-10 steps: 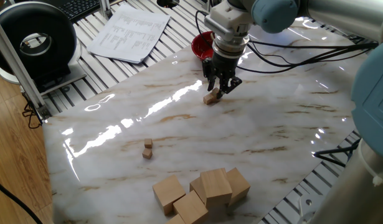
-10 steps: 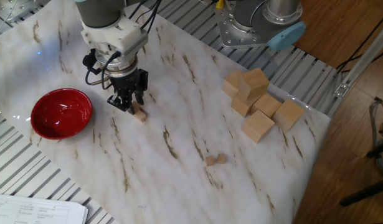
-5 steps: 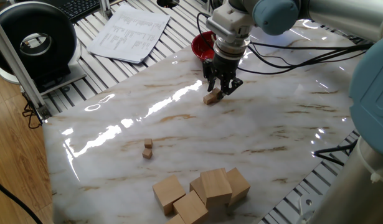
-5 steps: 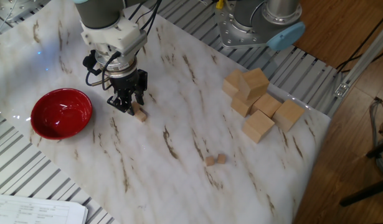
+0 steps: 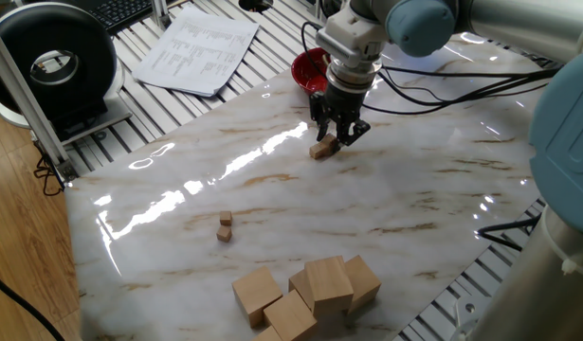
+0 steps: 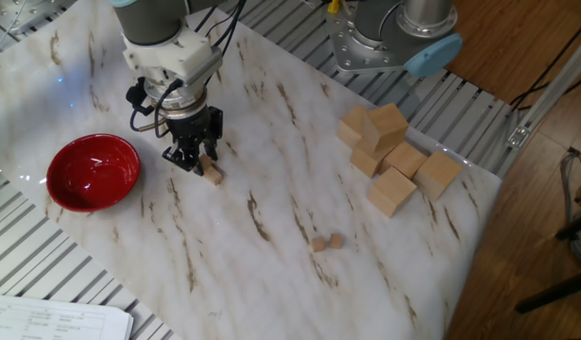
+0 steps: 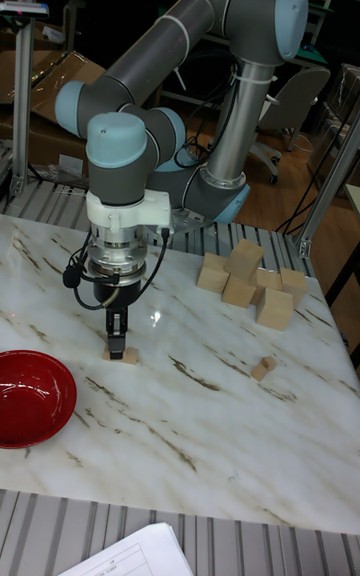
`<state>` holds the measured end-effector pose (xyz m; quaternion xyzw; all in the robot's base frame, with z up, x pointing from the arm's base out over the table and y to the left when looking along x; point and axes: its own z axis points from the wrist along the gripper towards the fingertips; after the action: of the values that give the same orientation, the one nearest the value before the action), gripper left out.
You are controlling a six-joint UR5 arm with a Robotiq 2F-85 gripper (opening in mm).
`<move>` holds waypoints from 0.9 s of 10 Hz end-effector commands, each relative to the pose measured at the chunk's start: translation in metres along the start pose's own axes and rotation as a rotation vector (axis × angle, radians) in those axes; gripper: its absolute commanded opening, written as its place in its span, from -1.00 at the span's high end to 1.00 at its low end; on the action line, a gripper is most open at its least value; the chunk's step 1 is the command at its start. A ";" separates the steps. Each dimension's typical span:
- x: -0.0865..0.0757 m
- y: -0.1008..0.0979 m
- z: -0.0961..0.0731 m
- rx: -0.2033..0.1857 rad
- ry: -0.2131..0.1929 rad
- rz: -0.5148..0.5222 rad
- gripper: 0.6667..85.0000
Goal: Stack the blocks into a pyramid shape
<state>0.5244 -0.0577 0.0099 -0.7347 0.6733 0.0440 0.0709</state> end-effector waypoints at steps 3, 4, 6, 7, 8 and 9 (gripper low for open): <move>-0.001 -0.001 0.000 0.008 -0.012 0.017 0.20; 0.000 -0.002 0.000 0.009 -0.010 0.019 0.22; 0.000 -0.003 0.000 0.014 -0.009 0.019 0.26; 0.000 -0.003 0.000 0.014 -0.009 0.020 0.26; 0.000 -0.003 -0.001 0.017 -0.010 0.020 0.26; 0.000 -0.003 -0.001 0.017 -0.010 0.020 0.26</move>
<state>0.5254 -0.0586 0.0088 -0.7306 0.6775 0.0423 0.0733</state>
